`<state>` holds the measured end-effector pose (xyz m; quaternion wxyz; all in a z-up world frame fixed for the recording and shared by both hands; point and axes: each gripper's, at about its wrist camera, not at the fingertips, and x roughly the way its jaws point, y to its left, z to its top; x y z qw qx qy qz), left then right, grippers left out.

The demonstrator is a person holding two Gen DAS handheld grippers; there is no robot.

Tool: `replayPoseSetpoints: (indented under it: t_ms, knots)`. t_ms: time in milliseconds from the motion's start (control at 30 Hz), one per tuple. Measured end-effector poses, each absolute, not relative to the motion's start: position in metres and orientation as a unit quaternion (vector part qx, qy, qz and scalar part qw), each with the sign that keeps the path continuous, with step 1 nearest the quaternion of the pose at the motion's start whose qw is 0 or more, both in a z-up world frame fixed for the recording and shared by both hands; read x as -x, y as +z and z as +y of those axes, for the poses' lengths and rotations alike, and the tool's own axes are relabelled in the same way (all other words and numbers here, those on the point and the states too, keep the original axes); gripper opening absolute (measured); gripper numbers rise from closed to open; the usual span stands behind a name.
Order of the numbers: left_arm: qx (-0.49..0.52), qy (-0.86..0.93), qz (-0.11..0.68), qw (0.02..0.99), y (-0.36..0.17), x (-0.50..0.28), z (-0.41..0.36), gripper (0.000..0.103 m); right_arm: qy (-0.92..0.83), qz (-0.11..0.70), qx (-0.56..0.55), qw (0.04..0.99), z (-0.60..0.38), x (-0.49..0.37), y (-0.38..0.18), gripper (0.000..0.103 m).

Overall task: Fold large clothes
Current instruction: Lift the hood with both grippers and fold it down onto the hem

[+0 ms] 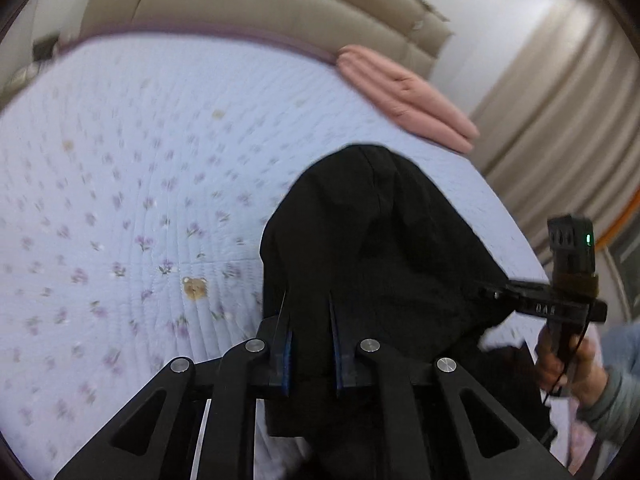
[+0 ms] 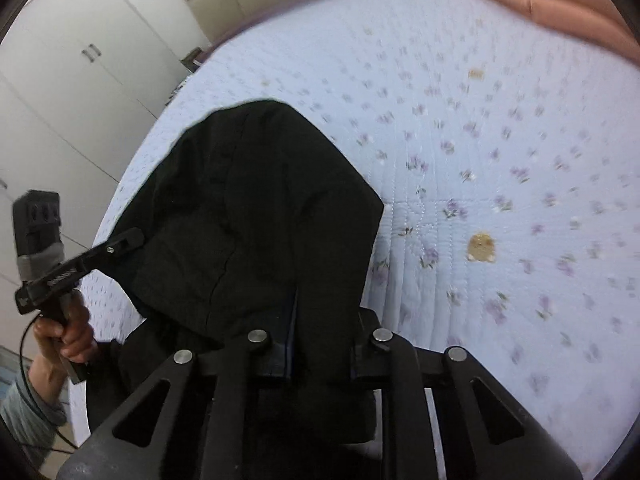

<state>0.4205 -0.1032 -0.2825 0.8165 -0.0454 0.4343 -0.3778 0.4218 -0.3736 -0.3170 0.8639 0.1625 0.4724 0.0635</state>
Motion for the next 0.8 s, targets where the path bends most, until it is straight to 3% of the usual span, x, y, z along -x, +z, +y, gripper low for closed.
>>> replayPoseSetpoints:
  t_ms: [200, 467, 600, 633, 800]
  knots:
    - [0.001, -0.411, 0.385, 0.826, -0.22, -0.329, -0.074, 0.014, 0.033, 0.401, -0.102, 0.91, -0.334, -0.325, -0.241, 0.014]
    - [-0.032, -0.453, 0.369, 0.811, -0.17, -0.196, -0.025, 0.013, -0.014, 0.358, -0.064, 0.931, -0.288, -0.196, -0.19, 0.013]
    - [-0.031, -0.444, 0.417, 0.792, -0.199, -0.14, 0.002, 0.013, -0.051, 0.379, -0.102, 0.918, -0.273, -0.131, -0.21, 0.016]
    - [-0.03, -0.425, 0.439, 0.791, -0.215, -0.133, 0.008, 0.013, -0.073, 0.4, -0.088, 0.909, -0.268, -0.119, -0.226, 0.021]
    - [-0.014, -0.334, 0.518, 0.788, -0.273, -0.136, 0.039, 0.013, -0.09, 0.5, -0.114, 0.854, -0.28, -0.1, -0.291, 0.022]
